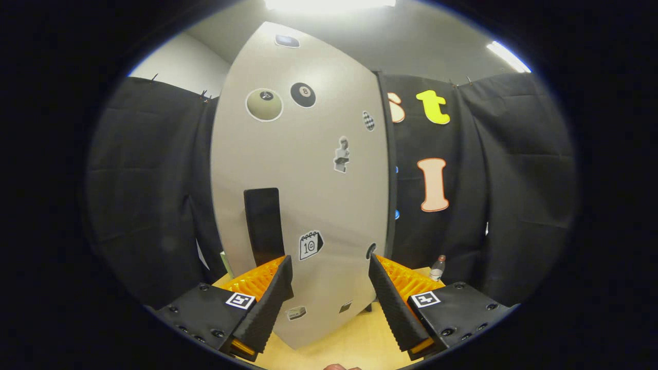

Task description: Open the shoe cabinet door, grab the shoes and put them into the shoe cabinet, then close the shoe cabinet door.

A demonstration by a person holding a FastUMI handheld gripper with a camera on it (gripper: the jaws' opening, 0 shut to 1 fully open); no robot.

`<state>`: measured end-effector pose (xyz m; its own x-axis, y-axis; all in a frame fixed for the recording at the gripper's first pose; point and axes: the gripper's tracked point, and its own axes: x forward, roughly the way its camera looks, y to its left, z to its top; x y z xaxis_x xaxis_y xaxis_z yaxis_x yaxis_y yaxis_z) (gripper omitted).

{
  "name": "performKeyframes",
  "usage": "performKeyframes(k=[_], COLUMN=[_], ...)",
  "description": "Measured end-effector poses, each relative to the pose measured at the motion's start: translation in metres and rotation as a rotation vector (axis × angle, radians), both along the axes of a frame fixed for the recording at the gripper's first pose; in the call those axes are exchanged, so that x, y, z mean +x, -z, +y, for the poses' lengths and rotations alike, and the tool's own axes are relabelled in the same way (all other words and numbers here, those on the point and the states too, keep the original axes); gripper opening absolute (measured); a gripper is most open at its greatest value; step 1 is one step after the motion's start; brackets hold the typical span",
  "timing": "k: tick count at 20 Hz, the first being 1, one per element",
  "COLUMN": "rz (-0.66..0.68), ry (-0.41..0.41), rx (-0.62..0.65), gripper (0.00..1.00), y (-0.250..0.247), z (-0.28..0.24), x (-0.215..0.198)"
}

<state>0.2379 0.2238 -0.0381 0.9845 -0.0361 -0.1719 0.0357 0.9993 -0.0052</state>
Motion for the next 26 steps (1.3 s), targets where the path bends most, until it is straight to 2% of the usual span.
performKeyframes(k=[5, 9, 16, 20, 26], rz=[0.000, -0.020, -0.040, -0.064, -0.042], ry=[-0.012, -0.035, -0.063, -0.015, 0.023], rx=[-0.006, -0.012, -0.005, -0.002, 0.043], gripper=[0.96, 0.96, 0.98, 0.98, 0.97], y=[0.003, -0.009, -0.015, -0.018, -0.007], z=[0.049, 0.063, 0.020, -0.013, -0.036], x=[0.054, 0.055, 0.029, 0.023, 0.019])
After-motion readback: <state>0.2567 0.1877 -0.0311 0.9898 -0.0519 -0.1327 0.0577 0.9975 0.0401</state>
